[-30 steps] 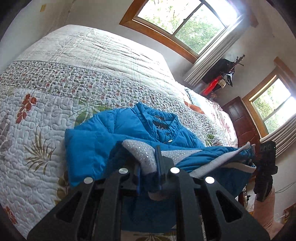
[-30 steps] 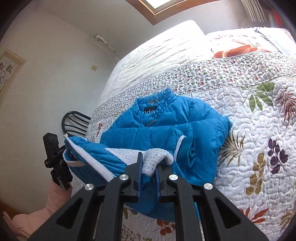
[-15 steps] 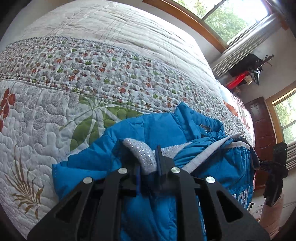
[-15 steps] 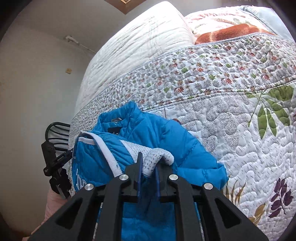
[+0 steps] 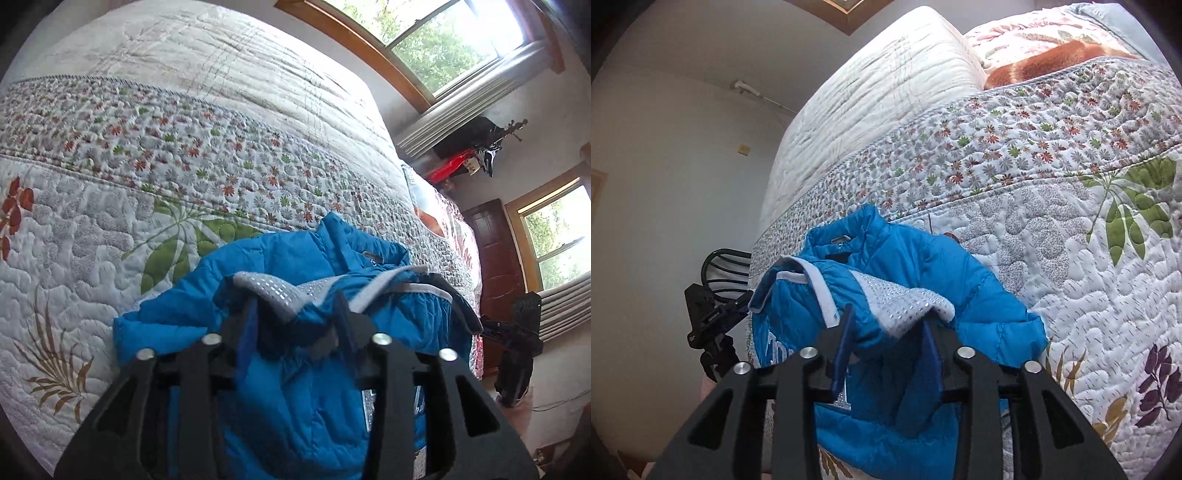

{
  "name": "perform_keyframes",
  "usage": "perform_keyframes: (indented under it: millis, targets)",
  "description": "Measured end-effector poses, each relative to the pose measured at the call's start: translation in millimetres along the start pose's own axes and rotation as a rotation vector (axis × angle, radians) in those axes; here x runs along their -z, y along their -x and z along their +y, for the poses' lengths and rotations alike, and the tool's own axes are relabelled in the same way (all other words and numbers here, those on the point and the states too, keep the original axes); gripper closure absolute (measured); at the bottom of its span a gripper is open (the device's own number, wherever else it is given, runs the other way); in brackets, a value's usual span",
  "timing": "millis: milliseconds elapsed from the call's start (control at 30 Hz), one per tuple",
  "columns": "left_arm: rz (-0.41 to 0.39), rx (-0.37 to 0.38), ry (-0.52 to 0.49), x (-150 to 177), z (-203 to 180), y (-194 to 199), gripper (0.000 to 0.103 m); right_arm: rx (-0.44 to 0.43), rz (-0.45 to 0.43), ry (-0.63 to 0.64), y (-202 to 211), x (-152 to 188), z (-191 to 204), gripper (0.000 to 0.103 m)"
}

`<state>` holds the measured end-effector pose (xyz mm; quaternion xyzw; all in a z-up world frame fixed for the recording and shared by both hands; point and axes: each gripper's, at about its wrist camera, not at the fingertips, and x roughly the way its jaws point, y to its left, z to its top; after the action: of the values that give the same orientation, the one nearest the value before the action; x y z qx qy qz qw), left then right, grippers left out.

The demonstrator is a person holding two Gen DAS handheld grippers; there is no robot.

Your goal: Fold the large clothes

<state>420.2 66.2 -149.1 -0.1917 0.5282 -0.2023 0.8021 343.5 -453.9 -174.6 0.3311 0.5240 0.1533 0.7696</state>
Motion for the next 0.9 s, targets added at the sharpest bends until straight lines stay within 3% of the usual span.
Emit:
perform_keyframes:
  millis: [33,167,233,467,567,633,667,700,800,900]
  targets:
    - [-0.03,-0.017,-0.012,2,0,8,0.041,0.027,-0.026,0.019,7,2,3,0.025]
    - [-0.06,-0.086,-0.062,6,3,27,0.039,0.029,-0.042,0.063,16,6,6,0.025]
    - [-0.032,-0.147,-0.102,12,3,21,0.038,0.057,-0.019,0.073,8,9,6,0.025]
    - [0.071,-0.235,-0.165,34,2,-24,0.037,0.158,0.075,0.111,-40,19,6,0.027]
    - [0.072,-0.22,-0.166,36,-1,-30,0.04,0.21,0.065,0.139,-46,20,11,0.049]
    - [0.055,-0.226,-0.162,37,-4,-30,0.051,0.227,0.044,0.155,-42,21,14,0.065]
    - [0.046,-0.227,-0.161,38,-6,-27,0.065,0.234,0.032,0.159,-40,22,15,0.08]
    - [0.035,-0.221,-0.159,39,-7,-25,0.074,0.234,0.02,0.161,-35,22,16,0.089]
    - [-0.019,-0.205,-0.146,40,-11,-10,0.088,0.187,-0.03,0.167,-13,21,23,0.094]
    - [-0.103,-0.16,-0.142,36,-19,14,0.091,0.134,-0.095,0.179,10,17,37,0.096]
